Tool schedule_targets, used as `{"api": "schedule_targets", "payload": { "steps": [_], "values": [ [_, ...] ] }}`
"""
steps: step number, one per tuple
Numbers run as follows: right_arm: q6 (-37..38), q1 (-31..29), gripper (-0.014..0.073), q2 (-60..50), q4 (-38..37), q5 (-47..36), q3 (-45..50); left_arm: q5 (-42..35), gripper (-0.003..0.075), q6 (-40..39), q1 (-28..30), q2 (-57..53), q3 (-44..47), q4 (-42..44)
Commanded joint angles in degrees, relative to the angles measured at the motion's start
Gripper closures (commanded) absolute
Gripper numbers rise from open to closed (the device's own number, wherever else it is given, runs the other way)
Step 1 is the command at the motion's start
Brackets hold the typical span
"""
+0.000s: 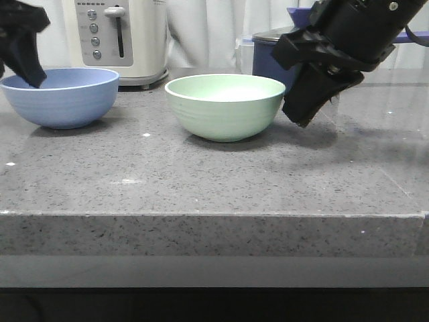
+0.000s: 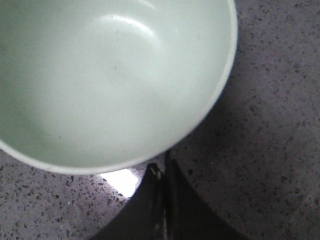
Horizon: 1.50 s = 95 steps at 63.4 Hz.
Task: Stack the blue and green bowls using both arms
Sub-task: 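Grasp the rim of the light blue bowl with the left gripper, then lift the blue bowl and carry it over the green bowl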
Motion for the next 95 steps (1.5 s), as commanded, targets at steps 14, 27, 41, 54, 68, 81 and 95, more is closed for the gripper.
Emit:
{"api": "schedule_targets", "payload": {
  "steps": [14,27,41,54,68,81,95],
  "values": [
    [-0.7,-0.2,0.0658,-2.1,1.0,-2.5,-1.6,-2.8,0.039,-0.2,-0.4,-0.7,-2.2,-0.7],
    [-0.7,-0.2,0.0658,-2.1,1.0,-2.5,-1.6,-2.8,0.0626,-0.2,-0.4,-0.7,-2.2,-0.8],
    [-0.7,-0.2,0.0658,-2.1,1.0,-2.5,-1.6,-2.7,0.074,-0.2,-0.4,-0.9,-2.2,-0.8],
    [-0.7,-0.2,0.0658,-2.1,1.0,-2.5,-1.6,-2.1,0.074,-0.2,-0.7,-2.7,-4.5,-4.3],
    [-0.7,-0.2,0.0658,-2.1,1.0,-2.5,-1.6,1.2,0.074,-0.1,-5.6,-4.0,-12.4,-5.4],
    [-0.7,-0.2,0.0658,-2.1,1.0,-2.5,-1.6,1.4,0.074,-0.4,-13.0,-2.2,-18.7,-5.4],
    [-0.7,-0.2,0.0658,-2.1,1.0,-2.5,-1.6,1.2,0.074,-1.6,-19.3,2.0,-22.5,-5.4]
  ]
}}
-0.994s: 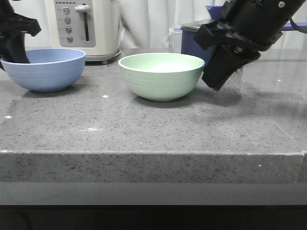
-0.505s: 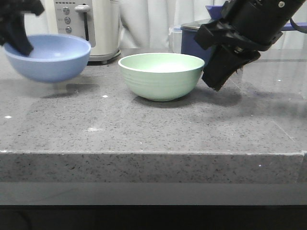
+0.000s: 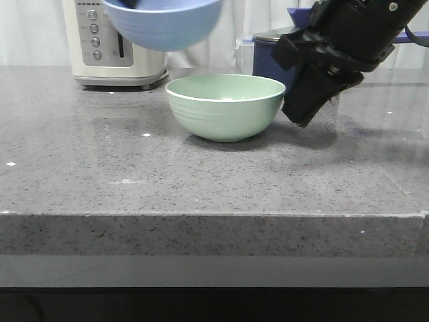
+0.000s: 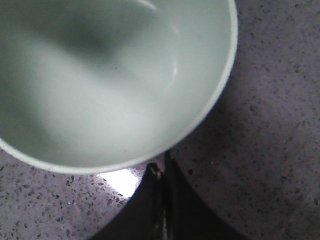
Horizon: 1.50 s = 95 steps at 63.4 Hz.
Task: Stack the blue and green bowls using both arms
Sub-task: 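Lift the blue bowl and carry it over the green bowl, then lower the blue bowl into the green bowl and open the left gripper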
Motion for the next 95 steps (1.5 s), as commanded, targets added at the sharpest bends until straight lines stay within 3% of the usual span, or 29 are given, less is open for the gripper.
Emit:
{"api": "schedule_targets", "payload": {
  "steps": [1,18,58,65,81,95],
  "values": [
    [-0.7,-0.2,0.0658,-2.1,1.0,-2.5,-1.6,-2.9,0.074,-1.0,-3.0,-1.0,-2.9,-0.9],
    [-0.7,-0.2,0.0658,-2.1,1.0,-2.5,-1.6,-4.0,0.074,-1.0,-7.0,2.8,-3.1,-0.9],
    [-0.7,-0.2,0.0658,-2.1,1.0,-2.5,-1.6,-1.8,0.0734,-1.0,-7.1,3.1,-3.1,-1.6],
    [-0.7,-0.2,0.0658,-2.1,1.0,-2.5,-1.6,-1.8,0.0667,-1.0,-7.1,3.1,-3.1,-2.4],
    [-0.7,-0.2,0.0658,-2.1,1.0,-2.5,-1.6,-2.0,0.0409,-1.0,-7.1,3.1,-3.1,-3.3],
    [-0.7,-0.2,0.0658,-2.1,1.0,-2.5,-1.6,-1.5,0.0386,-1.0,-6.9,1.6,-3.5,-2.1]
  ]
}}
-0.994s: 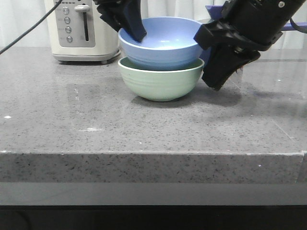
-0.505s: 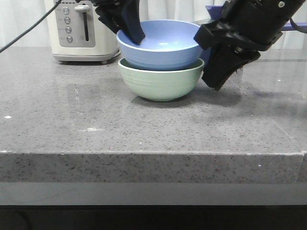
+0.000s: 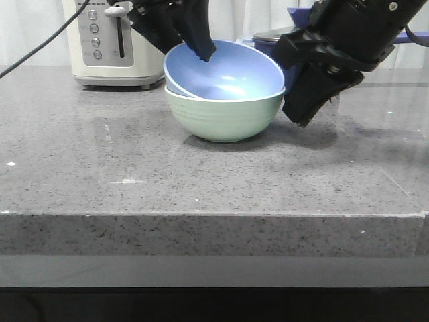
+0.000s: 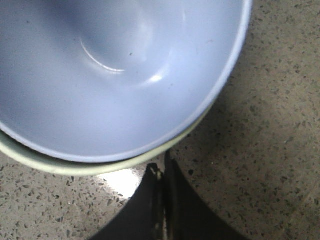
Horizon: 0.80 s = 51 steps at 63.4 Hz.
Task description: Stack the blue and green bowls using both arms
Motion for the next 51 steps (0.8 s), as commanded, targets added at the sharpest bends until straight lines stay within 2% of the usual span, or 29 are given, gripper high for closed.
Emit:
{"api": "schedule_targets", "payload": {
  "steps": [1,12,27,39,51],
  "values": [
    [-0.7,-0.2,0.0658,-2.1,1.0,-2.5,-1.6,-2.0,0.0386,-0.4,-0.3,-4.8,-2.5,0.2],
    [-0.7,-0.2,0.0658,-2.1,1.0,-2.5,-1.6,-1.5,0.0386,-0.9,-0.3,-9.8,-2.7,3.6],
    [-0.7,-0.2,0.0658,-2.1,1.0,-2.5,-1.6,3.2,0.0386,-3.6,-0.3,-19.4,-0.7,6.3],
    [-0.7,-0.2,0.0658,-2.1,1.0,-2.5,-1.6,-1.0,0.0386,-4.9,-0.3,-28.7,9.4,8.8],
    [-0.7,-0.2,0.0658,-2.1,1.0,-2.5,-1.6,-1.1,0.0386,-8.9,-0.3,-38.1,22.2,15.9]
  ]
}}
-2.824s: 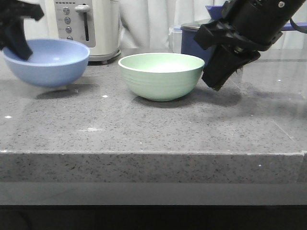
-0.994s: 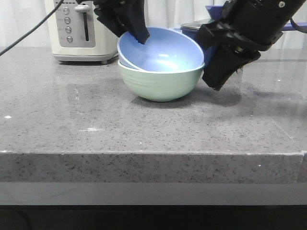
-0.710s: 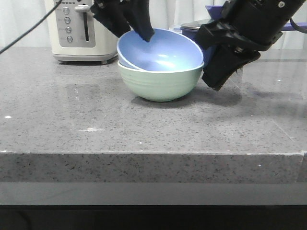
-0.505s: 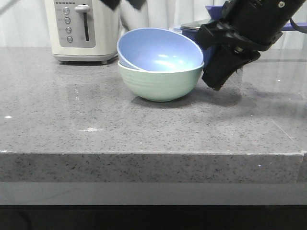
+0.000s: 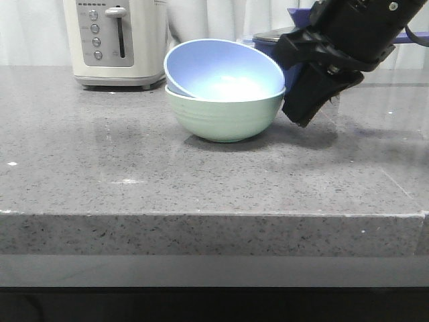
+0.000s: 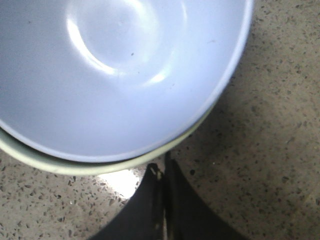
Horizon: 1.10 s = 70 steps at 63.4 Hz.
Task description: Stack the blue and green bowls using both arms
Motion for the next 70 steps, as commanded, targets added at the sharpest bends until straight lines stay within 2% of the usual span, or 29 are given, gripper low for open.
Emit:
{"api": "schedule_targets", "payload": {
  "steps": [1,8,23,38,49,61,70],
  "values": [
    [-0.7,-0.2,0.0658,-2.1,1.0,-2.5,-1.6,-3.5,0.0386,-3.3,-0.3,-6.0,4.4,4.1],
    [-0.7,-0.2,0.0658,-2.1,1.0,-2.5,-1.6,-3.6,0.0386,-7.5,-0.3,-11.5,11.8,7.7],
    [-0.7,-0.2,0.0658,-2.1,1.0,-2.5,-1.6,-5.2,0.0386,-12.6,-0.3,-23.4,25.2,8.0],
    [-0.7,-0.2,0.0658,-2.1,1.0,-2.5,-1.6,-10.0,0.0386,-12.9,-0.3,-33.4,35.0,8.0],
    [-0.4,-0.2,0.0657,-3.2,0.5,1.5,-2.0,-12.0,0.0386,-12.9,-0.3,-37.0,37.4,8.0],
    [5.8,-0.2,0.0656,-9.8,-2.5,7.7,-2.0,-12.2,0.0386,-12.9,-0.3,-37.1,37.4,8.0],
    [12.1,-0.2,0.0655,-16.7,-8.8,13.0,-1.4,-13.5,0.0386,-12.9,-0.3,-37.1,37.4,8.1]
  ]
}}
